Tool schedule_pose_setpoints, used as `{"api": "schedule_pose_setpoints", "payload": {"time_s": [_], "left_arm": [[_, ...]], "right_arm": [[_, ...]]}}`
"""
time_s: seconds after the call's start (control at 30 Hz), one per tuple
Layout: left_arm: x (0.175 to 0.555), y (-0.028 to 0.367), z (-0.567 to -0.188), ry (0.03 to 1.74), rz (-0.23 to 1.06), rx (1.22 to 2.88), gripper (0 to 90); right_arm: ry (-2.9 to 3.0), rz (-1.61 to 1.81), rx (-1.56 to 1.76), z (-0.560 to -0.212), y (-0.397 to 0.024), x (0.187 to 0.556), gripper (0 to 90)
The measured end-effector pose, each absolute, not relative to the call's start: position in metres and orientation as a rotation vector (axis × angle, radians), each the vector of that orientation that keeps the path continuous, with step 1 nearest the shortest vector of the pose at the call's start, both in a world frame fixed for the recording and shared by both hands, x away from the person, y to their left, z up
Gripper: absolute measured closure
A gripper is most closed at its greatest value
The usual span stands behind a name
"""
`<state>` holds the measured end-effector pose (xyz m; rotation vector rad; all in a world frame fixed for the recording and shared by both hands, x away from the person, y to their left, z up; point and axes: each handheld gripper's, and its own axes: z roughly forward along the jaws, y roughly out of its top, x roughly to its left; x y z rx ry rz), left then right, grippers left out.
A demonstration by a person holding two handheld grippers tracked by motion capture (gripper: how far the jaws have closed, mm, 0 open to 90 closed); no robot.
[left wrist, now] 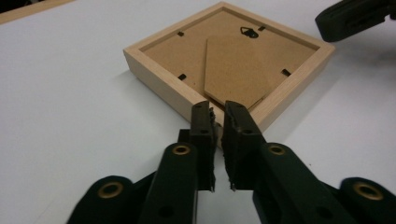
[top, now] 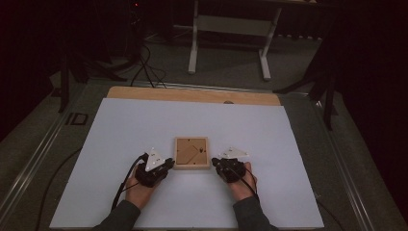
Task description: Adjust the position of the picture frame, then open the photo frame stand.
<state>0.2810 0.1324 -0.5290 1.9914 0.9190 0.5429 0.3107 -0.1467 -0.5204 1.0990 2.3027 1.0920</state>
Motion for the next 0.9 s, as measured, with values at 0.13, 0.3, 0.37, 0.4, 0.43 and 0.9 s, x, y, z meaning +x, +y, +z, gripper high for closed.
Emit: {"api": "schedule_pose_setpoints", "payload": {"time_s": [0.13, 0.3, 0.37, 0.4, 0.43, 0.9], "left_arm": [[0.28, 0.134, -0.526, 0.918, 0.555, 1.973, 78.4], [0.279, 0.138, -0.522, 0.916, 0.552, 1.943, 75.2], [0.279, 0.139, -0.521, 0.914, 0.543, 1.932, 73.1], [0.278, 0.139, -0.52, 0.909, 0.547, 1.93, 71.8], [0.278, 0.139, -0.519, 0.909, 0.549, 1.925, 70.0], [0.276, 0.145, -0.506, 0.938, 0.549, 1.855, 51.9]], "right_arm": [[2.278, 1.14, 1.043, -0.513, -0.148, 0.308, 88.2], [2.266, 1.17, 1.001, -0.509, -0.148, 0.305, 87.4], [2.267, 1.171, 0.998, -0.508, -0.148, 0.304, 87.4], [2.267, 1.172, 0.996, -0.509, -0.148, 0.304, 87.4], [2.269, 1.173, 0.993, -0.509, -0.147, 0.304, 87.5], [2.317, 1.167, 0.921, -0.515, -0.139, 0.303, 88.0]]}}
